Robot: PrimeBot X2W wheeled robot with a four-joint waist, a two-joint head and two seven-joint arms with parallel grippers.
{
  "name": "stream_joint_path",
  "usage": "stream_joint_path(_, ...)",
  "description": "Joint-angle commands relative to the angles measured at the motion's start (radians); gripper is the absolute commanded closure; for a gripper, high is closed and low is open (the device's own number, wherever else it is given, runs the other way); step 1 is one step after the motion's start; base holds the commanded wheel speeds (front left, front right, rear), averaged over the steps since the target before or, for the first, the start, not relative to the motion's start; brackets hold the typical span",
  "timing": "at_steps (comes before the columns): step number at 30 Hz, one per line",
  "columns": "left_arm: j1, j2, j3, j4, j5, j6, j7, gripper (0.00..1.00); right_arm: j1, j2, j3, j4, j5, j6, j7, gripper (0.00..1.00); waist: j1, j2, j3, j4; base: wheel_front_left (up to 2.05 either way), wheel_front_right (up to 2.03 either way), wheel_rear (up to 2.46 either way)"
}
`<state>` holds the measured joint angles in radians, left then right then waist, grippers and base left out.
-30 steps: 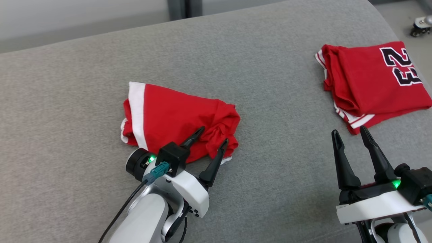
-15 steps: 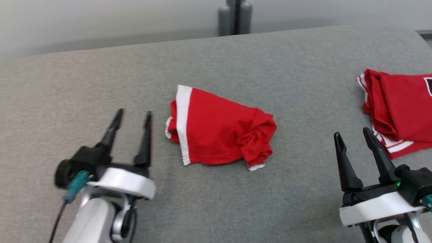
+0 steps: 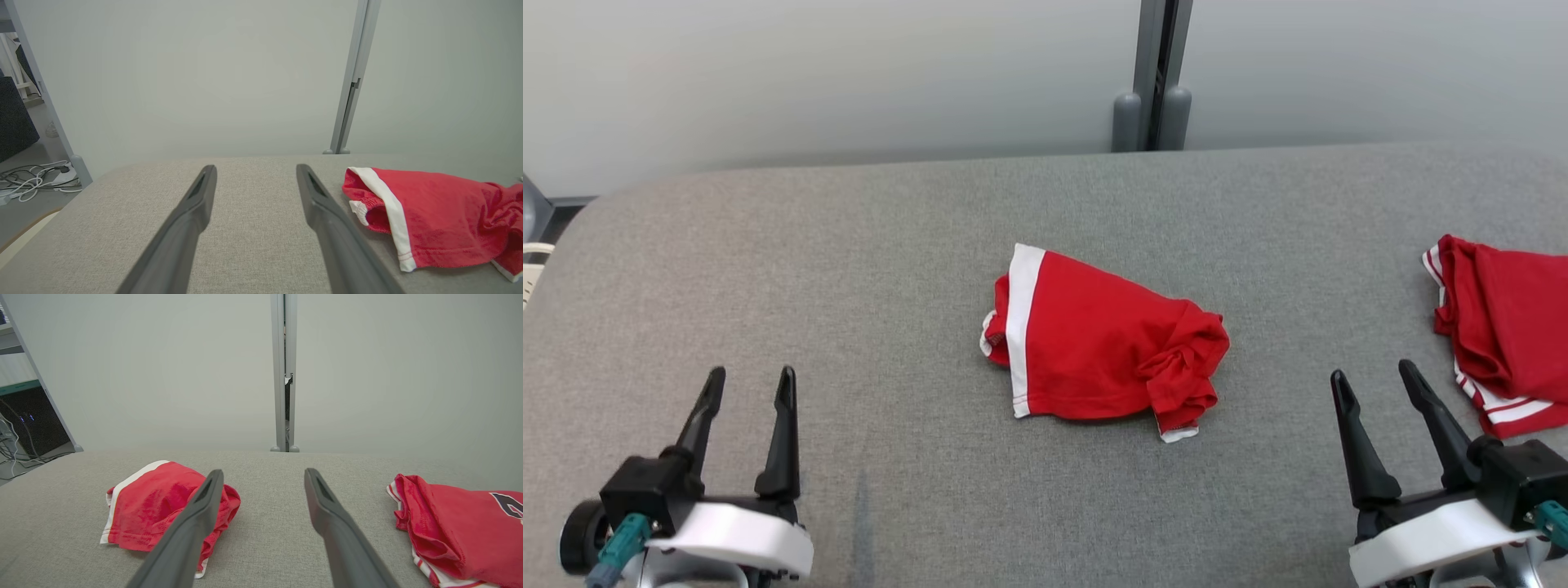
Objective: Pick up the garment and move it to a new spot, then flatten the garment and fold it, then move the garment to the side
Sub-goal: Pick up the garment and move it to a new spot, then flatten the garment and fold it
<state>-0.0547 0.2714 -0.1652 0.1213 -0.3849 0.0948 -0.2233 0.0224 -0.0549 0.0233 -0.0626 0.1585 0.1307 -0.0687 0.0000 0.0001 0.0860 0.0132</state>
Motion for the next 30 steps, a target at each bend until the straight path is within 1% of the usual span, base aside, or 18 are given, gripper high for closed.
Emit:
stream_joint_path(1, 0.017, 0.006, 0.001, -0.013, -0.003, 0.007, 0.003, 0.00, 0.013, -0.007, -0.002, -0.003, -0.002, 0.000, 0.005, 0.00, 0.0000, -0.0001, -0.018, 0.004, 0.00, 0.00, 0.00)
stream_joint_path(5, 0.090, 0.010, -0.006, -0.064, -0.006, 0.026, 0.030, 0.00, 0.050, -0.011, -0.006, -0.009, -0.007, 0.000, 0.021, 0.00, 0.0000, -0.0001, -0.055, 0.002, 0.00, 0.00, 0.00)
stream_joint_path(13, 0.162, 0.016, -0.022, -0.128, -0.002, 0.048, 0.066, 0.00, 0.100, -0.011, -0.024, -0.037, -0.014, 0.000, 0.046, 0.00, 0.0000, -0.0001, -0.088, 0.003, 0.00, 0.00, 0.00)
stream_joint_path(30, 0.181, 0.024, -0.034, -0.181, 0.002, 0.070, 0.091, 0.00, 0.115, -0.005, -0.038, -0.058, -0.011, 0.000, 0.058, 0.00, 0.0000, -0.0001, -0.082, 0.013, 0.00, 0.00, 0.00)
